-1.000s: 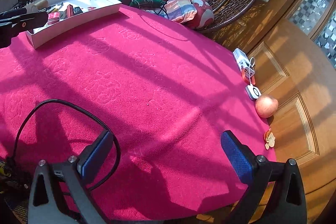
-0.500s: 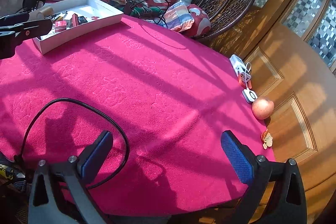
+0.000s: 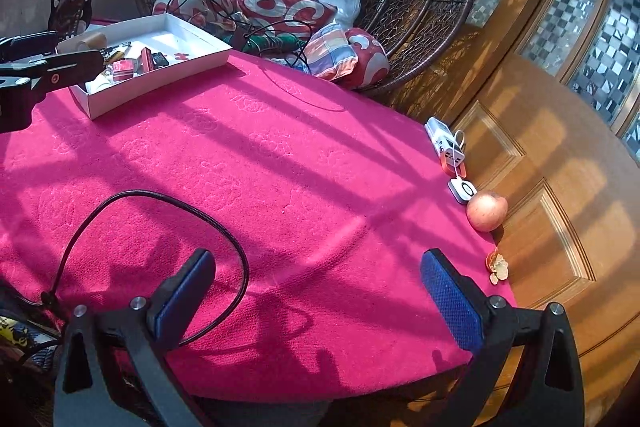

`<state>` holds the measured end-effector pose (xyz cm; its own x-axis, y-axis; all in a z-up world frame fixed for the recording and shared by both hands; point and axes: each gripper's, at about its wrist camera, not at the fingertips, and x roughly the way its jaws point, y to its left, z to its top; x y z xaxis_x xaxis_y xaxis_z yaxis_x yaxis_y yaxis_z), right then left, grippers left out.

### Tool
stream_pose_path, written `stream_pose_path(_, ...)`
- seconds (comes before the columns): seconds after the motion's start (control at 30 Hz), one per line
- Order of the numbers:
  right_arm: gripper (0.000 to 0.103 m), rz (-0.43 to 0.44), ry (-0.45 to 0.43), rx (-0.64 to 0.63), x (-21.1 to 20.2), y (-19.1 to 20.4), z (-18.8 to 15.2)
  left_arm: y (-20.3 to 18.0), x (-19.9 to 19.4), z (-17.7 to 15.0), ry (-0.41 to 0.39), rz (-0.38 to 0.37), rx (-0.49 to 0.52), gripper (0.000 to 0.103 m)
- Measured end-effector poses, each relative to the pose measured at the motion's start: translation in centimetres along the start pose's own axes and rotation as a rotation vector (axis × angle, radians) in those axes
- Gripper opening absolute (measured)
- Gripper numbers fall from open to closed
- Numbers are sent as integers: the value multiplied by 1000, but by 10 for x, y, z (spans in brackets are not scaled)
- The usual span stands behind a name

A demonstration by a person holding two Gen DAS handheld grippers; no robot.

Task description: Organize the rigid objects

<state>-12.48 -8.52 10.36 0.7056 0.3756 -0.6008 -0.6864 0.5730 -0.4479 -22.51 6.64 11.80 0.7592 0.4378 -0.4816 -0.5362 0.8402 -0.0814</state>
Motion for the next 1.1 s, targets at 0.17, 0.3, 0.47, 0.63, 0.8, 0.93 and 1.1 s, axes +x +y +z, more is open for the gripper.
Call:
stream_pose_path(0.17, 103, 1, -37, 10, -12, 0, 1, -3, -11, 2, -20, 5, 10, 103)
stream_pose_path(0.3, 103, 1, -63, 11, -20, 0, 1, -6, -19, 2, -37, 7, 18, 103)
stream_pose_path(0.47, 103, -1, -93, 18, -31, 0, 1, -10, -28, 3, -55, 8, 29, 103)
stream_pose_path(0.63, 103, 1, -129, 35, -40, 0, 6, -8, -38, 8, -83, 40, 40, 103)
stream_pose_path(0.8, 103, 10, -180, 67, -45, 3, 18, -2, -44, 16, -100, 145, 43, 103)
stream_pose_path(0.93, 103, 57, -236, 155, -46, 0, 33, 7, -49, 22, -113, 310, 46, 103)
stream_pose_path(1.1, 103, 184, -373, 329, -56, -10, 52, 23, -56, 30, -121, 391, -34, 103)
